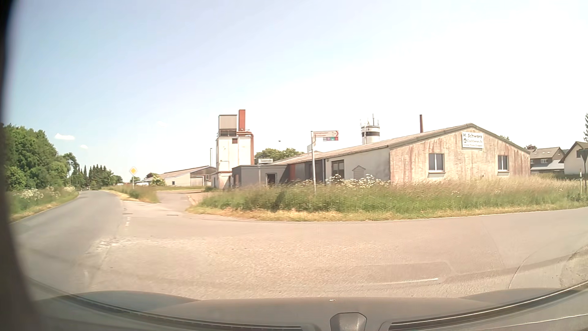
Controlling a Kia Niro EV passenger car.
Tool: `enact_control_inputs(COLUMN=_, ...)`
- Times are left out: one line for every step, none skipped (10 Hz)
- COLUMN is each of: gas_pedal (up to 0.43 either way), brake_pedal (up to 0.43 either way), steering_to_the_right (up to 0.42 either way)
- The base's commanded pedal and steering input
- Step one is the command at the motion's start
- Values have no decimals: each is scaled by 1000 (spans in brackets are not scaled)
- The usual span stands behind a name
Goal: Follow the waypoints while adhering to traffic rules and regulations
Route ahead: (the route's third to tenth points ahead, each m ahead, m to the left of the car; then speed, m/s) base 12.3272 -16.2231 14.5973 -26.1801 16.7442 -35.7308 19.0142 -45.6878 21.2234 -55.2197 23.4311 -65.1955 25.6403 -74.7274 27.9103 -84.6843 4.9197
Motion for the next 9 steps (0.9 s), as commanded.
enact_control_inputs(gas_pedal=169, brake_pedal=12, steering_to_the_right=386)
enact_control_inputs(gas_pedal=177, brake_pedal=12, steering_to_the_right=397)
enact_control_inputs(gas_pedal=209, brake_pedal=6, steering_to_the_right=406)
enact_control_inputs(gas_pedal=228, brake_pedal=6, steering_to_the_right=416)
enact_control_inputs(gas_pedal=240, brake_pedal=6, steering_to_the_right=422)
enact_control_inputs(gas_pedal=260, brake_pedal=12, steering_to_the_right=421)
enact_control_inputs(gas_pedal=268, brake_pedal=12, steering_to_the_right=416)
enact_control_inputs(gas_pedal=268, brake_pedal=6, steering_to_the_right=416)
enact_control_inputs(gas_pedal=268, brake_pedal=6, steering_to_the_right=416)
